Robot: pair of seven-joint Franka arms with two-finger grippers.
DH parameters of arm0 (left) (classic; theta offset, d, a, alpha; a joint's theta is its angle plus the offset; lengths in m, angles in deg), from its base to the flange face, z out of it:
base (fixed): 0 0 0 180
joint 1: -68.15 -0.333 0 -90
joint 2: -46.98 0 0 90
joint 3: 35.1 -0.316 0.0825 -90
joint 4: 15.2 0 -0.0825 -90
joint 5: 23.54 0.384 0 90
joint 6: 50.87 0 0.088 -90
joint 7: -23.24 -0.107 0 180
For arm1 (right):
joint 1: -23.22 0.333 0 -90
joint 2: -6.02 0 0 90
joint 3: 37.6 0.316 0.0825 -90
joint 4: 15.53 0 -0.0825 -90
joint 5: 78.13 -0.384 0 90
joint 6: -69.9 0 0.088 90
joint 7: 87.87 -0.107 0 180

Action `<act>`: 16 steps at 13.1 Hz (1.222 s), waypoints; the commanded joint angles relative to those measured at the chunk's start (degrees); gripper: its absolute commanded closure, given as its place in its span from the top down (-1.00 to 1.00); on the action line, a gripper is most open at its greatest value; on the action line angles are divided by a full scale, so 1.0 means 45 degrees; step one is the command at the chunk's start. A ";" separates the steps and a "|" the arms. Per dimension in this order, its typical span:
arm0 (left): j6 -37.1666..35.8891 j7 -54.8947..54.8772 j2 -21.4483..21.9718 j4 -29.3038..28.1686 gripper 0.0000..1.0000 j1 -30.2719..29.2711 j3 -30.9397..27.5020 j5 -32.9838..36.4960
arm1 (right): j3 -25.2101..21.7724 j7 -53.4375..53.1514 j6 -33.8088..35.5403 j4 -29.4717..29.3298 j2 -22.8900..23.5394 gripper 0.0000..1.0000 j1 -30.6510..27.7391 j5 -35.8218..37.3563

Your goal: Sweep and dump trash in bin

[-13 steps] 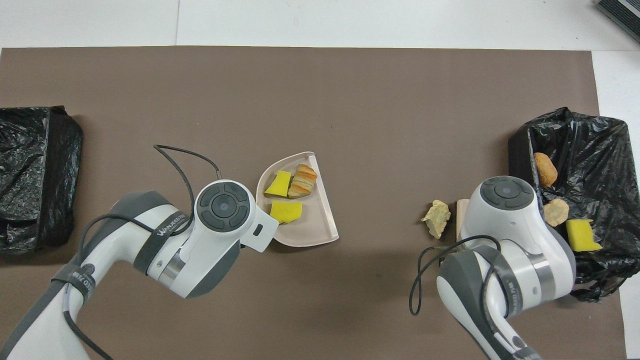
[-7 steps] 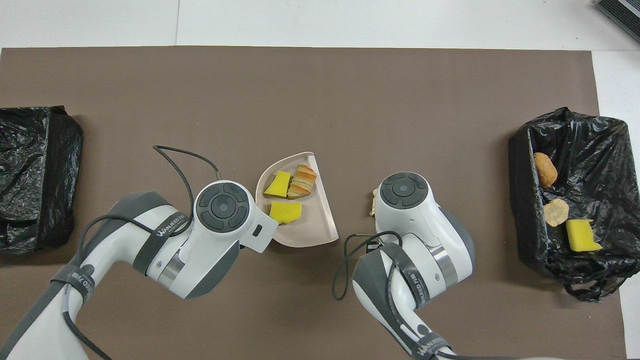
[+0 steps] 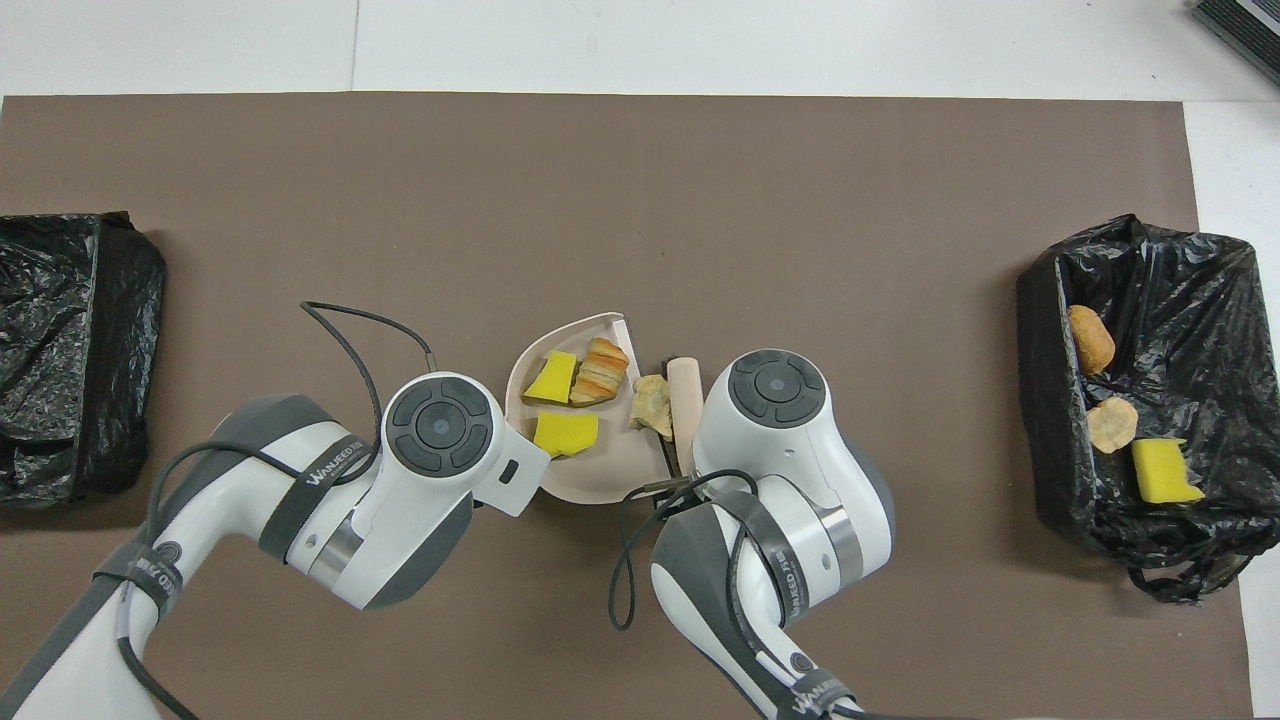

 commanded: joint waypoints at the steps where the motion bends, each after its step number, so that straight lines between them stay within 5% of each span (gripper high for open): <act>1: 0.0048 -0.0215 0.0349 -0.0490 -1.00 -0.0117 0.0042 0.0070 | 0.0030 0.0793 0.0143 -0.0118 -0.0534 -1.00 -0.0254 -0.0832; 10: 0.0067 -0.0235 0.0349 -0.0490 -1.00 -0.0391 0.0042 0.0070 | -0.0068 0.2491 0.3384 -0.0353 -0.2098 -1.00 -0.3081 0.1763; 16: 0.0087 -0.0215 0.0349 -0.0509 -1.00 -0.0449 0.0042 0.0070 | -0.0068 0.3272 0.4207 -0.0099 -0.2489 -1.00 -0.5095 0.3971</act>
